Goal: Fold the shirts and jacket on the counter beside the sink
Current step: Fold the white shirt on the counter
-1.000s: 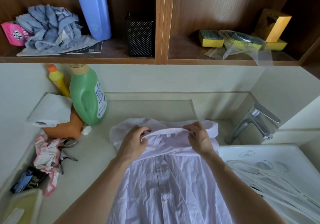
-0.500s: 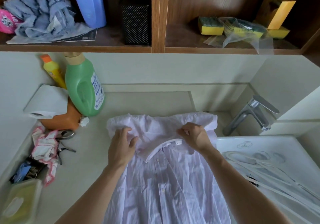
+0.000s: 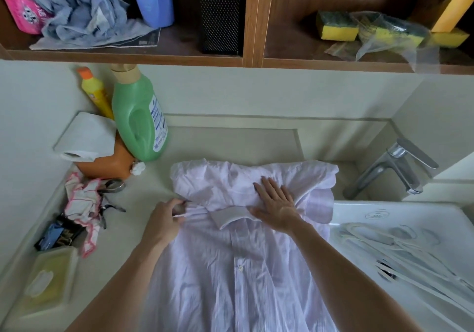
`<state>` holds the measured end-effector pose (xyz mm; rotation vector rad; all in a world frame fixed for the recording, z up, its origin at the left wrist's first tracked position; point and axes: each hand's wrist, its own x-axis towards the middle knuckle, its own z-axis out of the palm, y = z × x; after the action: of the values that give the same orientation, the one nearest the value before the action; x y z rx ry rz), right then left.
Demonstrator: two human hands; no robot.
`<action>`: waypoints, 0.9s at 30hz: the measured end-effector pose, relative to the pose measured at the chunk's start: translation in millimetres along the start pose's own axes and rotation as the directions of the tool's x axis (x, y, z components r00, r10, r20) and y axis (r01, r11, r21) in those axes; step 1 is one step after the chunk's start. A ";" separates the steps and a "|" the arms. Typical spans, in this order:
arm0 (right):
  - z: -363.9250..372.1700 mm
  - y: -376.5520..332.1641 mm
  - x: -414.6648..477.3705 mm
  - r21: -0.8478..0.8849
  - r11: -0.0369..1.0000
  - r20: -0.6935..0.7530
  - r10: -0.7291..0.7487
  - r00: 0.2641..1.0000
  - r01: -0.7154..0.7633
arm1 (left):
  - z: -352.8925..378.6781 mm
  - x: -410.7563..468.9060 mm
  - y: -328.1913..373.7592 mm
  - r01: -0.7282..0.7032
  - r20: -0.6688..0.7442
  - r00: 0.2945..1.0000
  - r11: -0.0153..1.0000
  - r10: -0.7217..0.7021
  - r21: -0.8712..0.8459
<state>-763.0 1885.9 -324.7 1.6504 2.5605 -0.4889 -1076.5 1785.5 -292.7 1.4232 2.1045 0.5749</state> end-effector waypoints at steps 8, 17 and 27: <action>-16.2 -25.4 19.1 0.108 0.991 0.047 0.070 0.996 -0.074 | 28.4 -2.9 104.6 -0.463 -0.270 0.816 0.858 0.510 0.222; -22.1 27.3 36.6 0.021 0.954 -0.211 0.298 0.931 -0.300 | 51.4 64.2 69.2 -0.174 0.051 0.982 0.765 0.181 0.620; -25.5 68.0 59.5 0.041 0.925 -0.200 0.378 0.904 -0.378 | 52.8 94.4 38.5 -0.182 0.089 0.983 0.803 0.160 0.568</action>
<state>-724.4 1971.3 -329.3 2.2338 2.2655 -0.3027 -1044.2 1890.0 -327.6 1.9460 2.2356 -0.0548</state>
